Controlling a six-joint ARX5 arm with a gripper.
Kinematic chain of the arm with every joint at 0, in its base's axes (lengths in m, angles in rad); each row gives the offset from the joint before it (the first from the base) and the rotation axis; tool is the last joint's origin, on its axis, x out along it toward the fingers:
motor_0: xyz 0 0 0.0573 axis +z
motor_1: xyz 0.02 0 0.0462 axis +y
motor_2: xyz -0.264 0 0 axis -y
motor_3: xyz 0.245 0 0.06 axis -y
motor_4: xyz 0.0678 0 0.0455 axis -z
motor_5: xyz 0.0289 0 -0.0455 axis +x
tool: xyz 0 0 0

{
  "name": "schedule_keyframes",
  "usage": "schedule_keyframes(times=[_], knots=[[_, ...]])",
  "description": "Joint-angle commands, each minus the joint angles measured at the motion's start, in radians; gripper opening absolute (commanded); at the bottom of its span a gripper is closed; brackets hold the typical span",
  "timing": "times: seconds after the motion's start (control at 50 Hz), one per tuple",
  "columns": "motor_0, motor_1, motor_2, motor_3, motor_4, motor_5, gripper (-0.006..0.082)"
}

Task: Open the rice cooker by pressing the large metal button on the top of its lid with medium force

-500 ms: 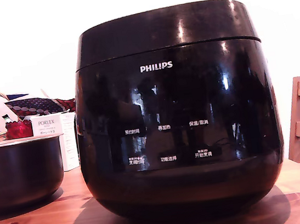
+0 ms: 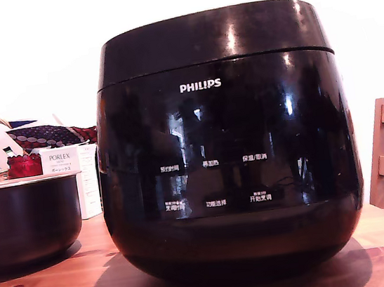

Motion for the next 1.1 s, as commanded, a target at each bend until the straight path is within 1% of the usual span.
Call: schedule_keyframes(times=[0.0, 0.02, 0.04, 0.08, 0.1, 0.12, 0.14, 0.16, 0.18, 0.2, 0.22, 0.26, 0.28, 0.3, 0.36, 0.38, 0.54, 0.56, 0.58, 0.64, 0.7, 0.72, 0.76, 0.78, 0.82, 0.84, 0.9, 0.92, 1.06, 1.08], knots=[[0.001, -0.009, 0.034, 0.044, 0.053, -0.018, -0.0023], [0.001, -0.009, 0.04, 0.054, 0.074, -0.018, -0.0023], [0.001, -0.009, 0.047, 0.057, 0.089, -0.329, -0.0023], [0.001, -0.009, 0.066, 0.053, 0.135, -0.329, -0.0023], [0.001, -0.009, 0.075, 0.049, 0.16, -0.377, -0.0023], [0.0, -0.009, 0.085, 0.045, 0.183, -0.381, -0.0023], [0.0, -0.009, 0.095, 0.04, 0.183, -0.381, -0.0023], [-0.001, -0.009, 0.104, 0.034, 0.238, -0.413, -0.0023], [-0.003, -0.009, 0.113, 0.028, 0.264, -0.424, -0.0023], [-0.003, -0.009, 0.124, 0.021, 0.264, -0.424, -0.0023], [-0.004, -0.008, 0.134, 0.006, 0.325, -0.449, -0.0023], [-0.006, -0.002, 0.154, -0.018, 0.348, -0.46, -0.0023], [-0.007, 0.003, 0.162, -0.031, 0.391, -0.46, -0.0023], [-0.008, 0.008, 0.174, -0.043, 0.414, -0.484, -0.0023], [-0.013, 0.027, 0.201, -0.075, 0.491, -0.484, -0.0023], [-0.015, 0.037, 0.209, -0.086, 0.512, -0.507, -0.0023], [-0.035, 0.118, 0.274, -0.111, 0.666, -0.505, -0.0023], [-0.038, 0.129, 0.282, -0.111, 0.666, -0.505, -0.0023], [-0.04, 0.141, 0.289, -0.111, 0.702, -0.503, -0.0023], [-0.05, 0.18, 0.311, -0.11, 0.761, -0.489, -0.0023], [-0.063, 0.222, 0.329, -0.109, 0.8, -0.487, -0.0023], [-0.067, 0.234, 0.334, -0.109, 0.814, -0.46, -0.0023], [-0.077, 0.262, 0.346, -0.108, 0.834, -0.456, -0.0023], [-0.081, 0.275, 0.351, -0.108, 0.843, -0.428, -0.0023], [-0.093, 0.302, 0.366, -0.107, 0.854, -0.422, -0.0023], [-0.1, 0.314, 0.373, -0.106, 0.856, -0.388, -0.0023], [-0.119, 0.348, 0.391, -0.087, 0.865, -0.372, -0.0023], [-0.126, 0.359, 0.397, -0.076, 0.868, -0.348, -0.0023], [-0.176, 0.443, 0.436, -0.001, 0.842, -0.323, -0.0023], [-0.184, 0.457, 0.443, 0.006, 0.832, -0.284, -0.0023]])
